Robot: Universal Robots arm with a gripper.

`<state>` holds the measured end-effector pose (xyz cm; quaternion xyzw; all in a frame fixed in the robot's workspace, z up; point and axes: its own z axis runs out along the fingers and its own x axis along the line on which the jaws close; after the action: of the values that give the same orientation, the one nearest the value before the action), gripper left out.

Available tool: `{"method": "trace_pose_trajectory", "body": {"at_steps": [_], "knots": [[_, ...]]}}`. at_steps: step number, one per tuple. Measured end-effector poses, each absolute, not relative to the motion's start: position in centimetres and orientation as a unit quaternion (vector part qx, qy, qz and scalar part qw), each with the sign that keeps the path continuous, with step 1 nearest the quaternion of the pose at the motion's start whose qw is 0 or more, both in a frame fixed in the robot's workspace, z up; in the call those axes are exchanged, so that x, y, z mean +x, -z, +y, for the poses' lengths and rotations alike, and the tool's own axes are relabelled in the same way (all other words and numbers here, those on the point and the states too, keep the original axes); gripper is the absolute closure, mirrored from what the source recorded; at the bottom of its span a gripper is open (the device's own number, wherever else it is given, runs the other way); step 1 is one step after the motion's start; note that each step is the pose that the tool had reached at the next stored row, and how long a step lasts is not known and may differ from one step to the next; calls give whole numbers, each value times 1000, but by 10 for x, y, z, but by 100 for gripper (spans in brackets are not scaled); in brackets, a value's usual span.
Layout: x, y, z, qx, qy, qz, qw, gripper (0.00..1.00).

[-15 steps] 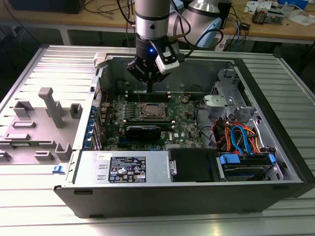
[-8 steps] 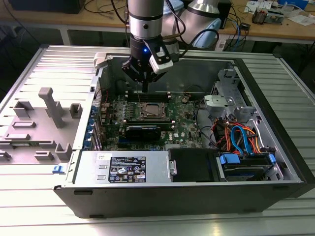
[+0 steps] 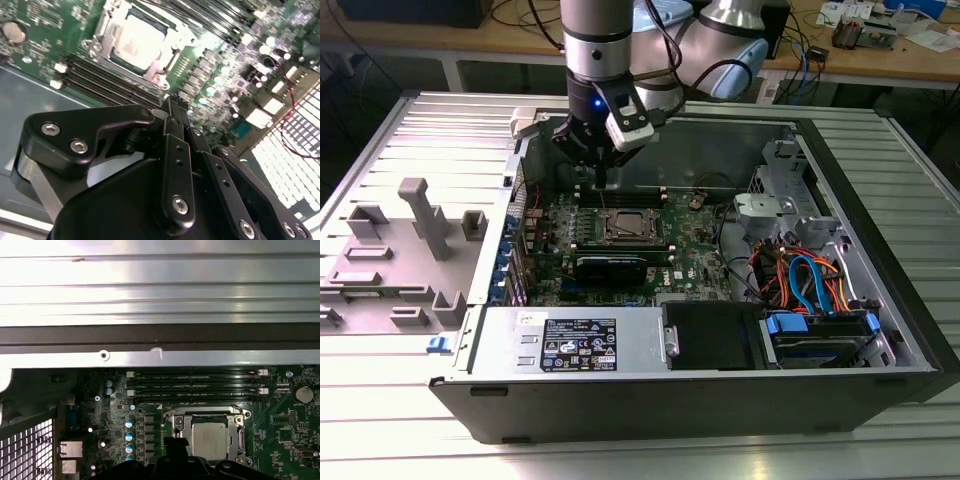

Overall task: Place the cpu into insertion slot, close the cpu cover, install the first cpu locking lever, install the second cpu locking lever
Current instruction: 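Install the first cpu locking lever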

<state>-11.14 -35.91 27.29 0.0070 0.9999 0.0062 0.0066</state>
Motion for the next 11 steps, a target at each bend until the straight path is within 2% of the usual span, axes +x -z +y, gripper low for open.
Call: {"method": "trace_pose_trajectory", "body": {"at_steps": [11], "knots": [[-131,-267,-353,-5,-6,1000,7,89]]}}
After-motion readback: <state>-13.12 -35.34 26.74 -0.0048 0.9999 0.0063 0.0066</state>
